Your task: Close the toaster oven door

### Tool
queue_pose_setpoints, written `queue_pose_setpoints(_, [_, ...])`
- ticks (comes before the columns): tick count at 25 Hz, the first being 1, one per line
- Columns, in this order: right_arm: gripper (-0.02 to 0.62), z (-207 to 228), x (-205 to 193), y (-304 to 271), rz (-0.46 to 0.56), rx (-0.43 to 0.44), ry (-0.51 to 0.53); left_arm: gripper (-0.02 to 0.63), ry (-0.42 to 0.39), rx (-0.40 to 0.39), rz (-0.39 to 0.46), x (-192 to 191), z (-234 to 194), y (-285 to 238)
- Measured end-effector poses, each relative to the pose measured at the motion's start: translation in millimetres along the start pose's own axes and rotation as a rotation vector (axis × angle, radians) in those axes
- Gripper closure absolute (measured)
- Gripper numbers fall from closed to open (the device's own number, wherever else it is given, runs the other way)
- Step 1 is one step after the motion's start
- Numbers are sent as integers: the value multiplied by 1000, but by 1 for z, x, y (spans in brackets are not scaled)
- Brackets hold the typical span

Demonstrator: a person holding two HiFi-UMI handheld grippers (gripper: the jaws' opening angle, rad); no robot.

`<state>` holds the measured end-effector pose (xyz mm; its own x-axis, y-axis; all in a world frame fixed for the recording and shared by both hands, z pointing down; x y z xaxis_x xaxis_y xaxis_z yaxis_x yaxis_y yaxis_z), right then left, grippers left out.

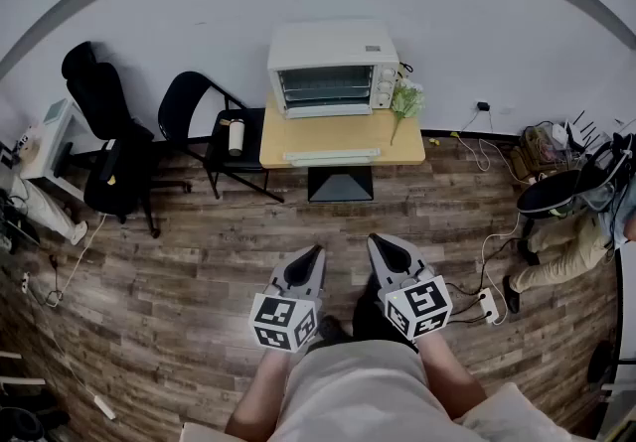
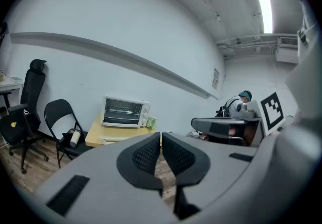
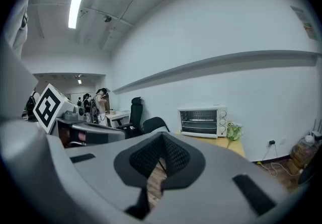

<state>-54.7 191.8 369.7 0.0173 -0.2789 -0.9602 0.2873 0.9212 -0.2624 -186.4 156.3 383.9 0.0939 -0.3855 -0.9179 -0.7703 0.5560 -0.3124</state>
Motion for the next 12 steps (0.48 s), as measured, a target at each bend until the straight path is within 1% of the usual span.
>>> queue_pose_setpoints(5, [598,-5,-2,0,-2,6,-2,592,4,8,-8,-5,-2,5])
queue_pose_setpoints(9, [597,-2,-6,1,7,-26,-26,592,7,14,-24,-9,-4,6])
queue_pose_setpoints(12, [597,0,-8,1,-8,-50,-25,592,10,11,-20,-8,-5,7])
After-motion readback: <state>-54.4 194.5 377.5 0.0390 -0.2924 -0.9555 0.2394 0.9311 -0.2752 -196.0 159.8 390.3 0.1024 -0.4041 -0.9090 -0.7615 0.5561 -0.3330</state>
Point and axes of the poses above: the fingertips, and each gripper's own axes: y backward along the fingers, z to its right, x out of its top, the point moved 4 cm from there along y, backward along the fingers, and after that the axes turned 3 degrees about x, right-handed, at the moved point
